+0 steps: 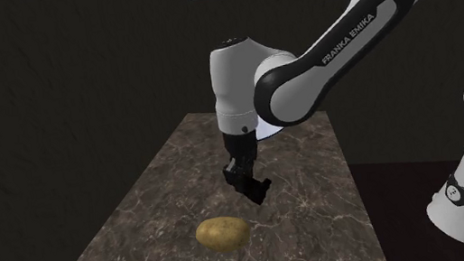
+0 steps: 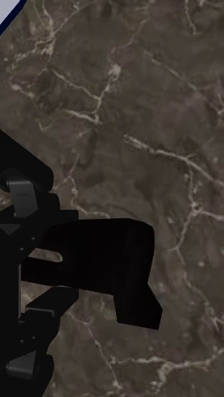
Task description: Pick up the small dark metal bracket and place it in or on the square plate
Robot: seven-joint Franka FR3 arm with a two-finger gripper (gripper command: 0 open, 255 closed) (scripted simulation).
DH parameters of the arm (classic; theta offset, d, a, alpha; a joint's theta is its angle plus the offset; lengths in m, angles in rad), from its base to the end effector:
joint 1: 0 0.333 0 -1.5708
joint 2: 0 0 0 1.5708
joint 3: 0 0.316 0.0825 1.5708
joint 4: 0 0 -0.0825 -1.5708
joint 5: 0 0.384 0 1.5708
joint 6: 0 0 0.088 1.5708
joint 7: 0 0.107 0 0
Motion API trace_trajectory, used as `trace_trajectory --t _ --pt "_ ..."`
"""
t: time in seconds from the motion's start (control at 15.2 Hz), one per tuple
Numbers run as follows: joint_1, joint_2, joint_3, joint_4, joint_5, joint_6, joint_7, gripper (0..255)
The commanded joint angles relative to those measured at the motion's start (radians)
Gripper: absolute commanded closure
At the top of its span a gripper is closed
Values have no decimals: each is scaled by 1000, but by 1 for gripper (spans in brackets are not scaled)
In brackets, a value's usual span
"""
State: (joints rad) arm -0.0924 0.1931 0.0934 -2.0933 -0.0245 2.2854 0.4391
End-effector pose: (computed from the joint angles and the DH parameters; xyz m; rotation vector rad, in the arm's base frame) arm 0.5734 -0.0009 0.3310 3.0708 -0.6606 0.0002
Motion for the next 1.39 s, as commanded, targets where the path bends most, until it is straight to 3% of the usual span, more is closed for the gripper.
trace_trajectory --t 0.0,1.06,1.32 --pt "0 -12 1 9 2 -21 -1 255" --pt "-2 -106 3 107 14 -212 -10 255" --pt "-53 -108 -40 103 19 -210 -105 255"
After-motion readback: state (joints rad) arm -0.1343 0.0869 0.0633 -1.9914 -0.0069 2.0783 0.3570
